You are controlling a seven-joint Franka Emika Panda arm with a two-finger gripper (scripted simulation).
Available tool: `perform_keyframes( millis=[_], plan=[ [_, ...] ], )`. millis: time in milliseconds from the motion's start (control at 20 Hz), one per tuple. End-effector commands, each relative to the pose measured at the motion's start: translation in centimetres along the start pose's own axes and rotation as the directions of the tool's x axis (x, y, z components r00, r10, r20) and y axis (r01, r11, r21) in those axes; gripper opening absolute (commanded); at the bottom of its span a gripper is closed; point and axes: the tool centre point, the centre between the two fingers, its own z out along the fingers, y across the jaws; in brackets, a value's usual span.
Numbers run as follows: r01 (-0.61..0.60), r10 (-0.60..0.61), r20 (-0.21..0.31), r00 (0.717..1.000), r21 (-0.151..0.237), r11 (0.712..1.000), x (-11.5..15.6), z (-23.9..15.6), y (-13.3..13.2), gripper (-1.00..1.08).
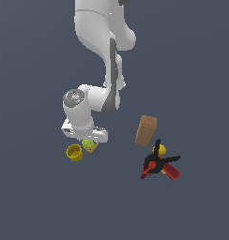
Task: Pick up a designated object from a clutter of objects.
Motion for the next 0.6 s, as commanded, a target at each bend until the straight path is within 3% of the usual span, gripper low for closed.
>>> perform_keyframes(
  millis=[0, 550],
  plan=[
    [0.0, 0.0, 0.0, 1.0, 0.0, 1.0, 0.0, 0.0, 0.0, -1.0],
    [0.0, 0.0, 0.0, 1.0, 0.0, 1.0, -1.0, -2.5, 0.1, -1.0]
  ],
)
